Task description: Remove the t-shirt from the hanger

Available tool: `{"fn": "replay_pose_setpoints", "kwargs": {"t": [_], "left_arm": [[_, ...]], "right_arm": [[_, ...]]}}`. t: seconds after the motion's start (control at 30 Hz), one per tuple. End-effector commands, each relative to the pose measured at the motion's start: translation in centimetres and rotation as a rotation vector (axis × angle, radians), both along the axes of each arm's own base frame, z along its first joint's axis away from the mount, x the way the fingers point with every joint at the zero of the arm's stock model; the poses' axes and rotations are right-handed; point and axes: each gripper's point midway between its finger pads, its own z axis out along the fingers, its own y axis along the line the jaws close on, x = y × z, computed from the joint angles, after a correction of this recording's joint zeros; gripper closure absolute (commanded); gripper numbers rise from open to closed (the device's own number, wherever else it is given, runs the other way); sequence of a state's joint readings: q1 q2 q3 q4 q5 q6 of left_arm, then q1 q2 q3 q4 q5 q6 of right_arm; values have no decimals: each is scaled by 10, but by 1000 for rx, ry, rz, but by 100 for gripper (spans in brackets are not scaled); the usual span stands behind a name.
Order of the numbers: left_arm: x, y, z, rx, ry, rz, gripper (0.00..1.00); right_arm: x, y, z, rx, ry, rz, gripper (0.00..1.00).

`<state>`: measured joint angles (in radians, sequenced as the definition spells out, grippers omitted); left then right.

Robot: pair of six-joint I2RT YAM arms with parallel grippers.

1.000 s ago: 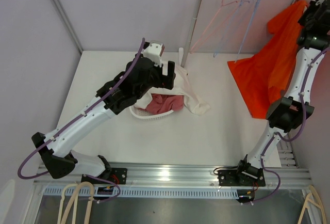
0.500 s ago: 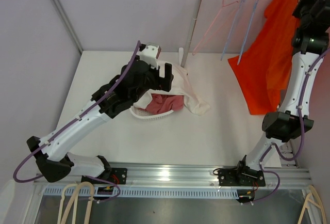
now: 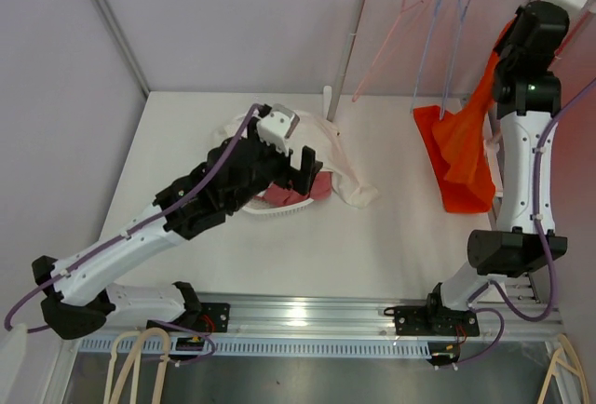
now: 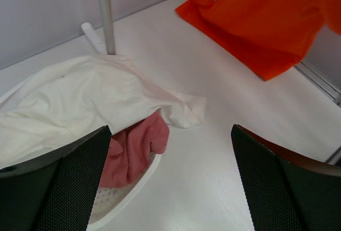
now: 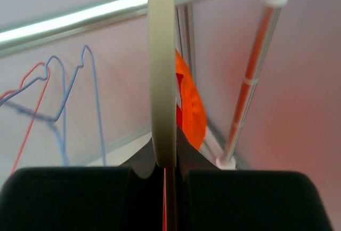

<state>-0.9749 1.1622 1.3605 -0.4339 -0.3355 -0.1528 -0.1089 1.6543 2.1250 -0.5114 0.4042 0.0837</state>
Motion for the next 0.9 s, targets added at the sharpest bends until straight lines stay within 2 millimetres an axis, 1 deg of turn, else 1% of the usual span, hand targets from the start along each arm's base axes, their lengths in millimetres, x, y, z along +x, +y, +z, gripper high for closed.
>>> {"fn": "replay_pose_setpoints", "kwargs": {"t": [0.0, 0.03, 0.07, 0.1, 0.13, 0.17, 0.2, 0.23, 0.27, 0.3, 0.33, 0.37, 0.4, 0.43, 0.47, 0.53, 0.57, 0.6, 0.63, 0.67, 0.7, 0.77, 0.8, 0.83, 0.87], "left_arm": [[-28, -10, 24, -40, -111, -107, 0], [-38, -17, 31, -60, -139, -143, 1], [-44, -20, 19, -45, -136, -165, 1], [-51, -19, 25, -66, -153, -181, 1], [-62, -25, 25, -72, -163, -220, 0], [-67, -30, 21, -77, -167, -243, 1], [-72, -32, 22, -88, -172, -263, 0], [-81, -38, 24, -99, -180, -297, 1], [-86, -43, 17, -107, -188, -321, 0], [-91, -47, 19, -119, -198, -350, 0], [-104, -53, 22, -136, -214, -403, 1], [-110, -57, 13, -134, -211, -428, 0], [-115, -61, 21, -158, -256, -452, 1], [-125, -66, 24, -164, -286, -492, 0], [-130, -71, 19, -164, -300, -513, 0], [-134, -78, 23, -179, -338, -521, 0], [-133, -84, 20, -167, -340, -517, 0], [-132, -87, 20, -165, -340, -510, 0], [-132, -90, 23, -169, -339, -506, 1], [-131, -95, 20, -158, -335, -500, 0], [-137, -97, 25, -172, -336, -512, 1], [-141, -98, 32, -191, -339, -520, 1], [-142, -99, 33, -200, -333, -521, 1], [-142, -99, 40, -214, -335, -521, 1], [-143, -101, 40, -209, -331, -523, 1]], "right_arm": [[-60, 4, 31, 111, -114, -172, 100], [-63, 8, 22, 153, -112, -179, 100], [-67, 13, 15, 171, -100, -174, 100], [-80, 20, 23, 188, -130, -142, 100], [-76, 35, 5, 209, -100, -103, 100], [-79, 43, 2, 224, -106, -85, 100], [-91, 57, 7, 239, -131, -54, 100], [-91, 64, -4, 253, -116, -49, 100], [-93, 72, -8, 255, -102, -32, 100], [-97, 84, -9, 256, -99, -30, 100], [-100, 88, -12, 262, -91, -38, 100], [-104, 95, -15, 266, -72, -35, 100], [-105, 100, -17, 270, -63, -41, 100], [-106, 108, -20, 269, -50, -49, 100], [-109, 113, -23, 268, -33, -46, 100], [-113, 120, -26, 275, -28, -55, 100], [-116, 129, -26, 273, -28, -40, 100], [-117, 133, -29, 268, -21, -34, 100], [-119, 140, -30, 268, -21, -27, 100], [-120, 141, -30, 260, -24, -38, 100], [-122, 141, -31, 251, -21, -53, 100], [-123, 144, -32, 246, -21, -53, 100], [-123, 145, -32, 242, -19, -52, 100], [-123, 146, -32, 247, -22, -53, 100], [-123, 150, -32, 245, -21, -42, 100]]}}
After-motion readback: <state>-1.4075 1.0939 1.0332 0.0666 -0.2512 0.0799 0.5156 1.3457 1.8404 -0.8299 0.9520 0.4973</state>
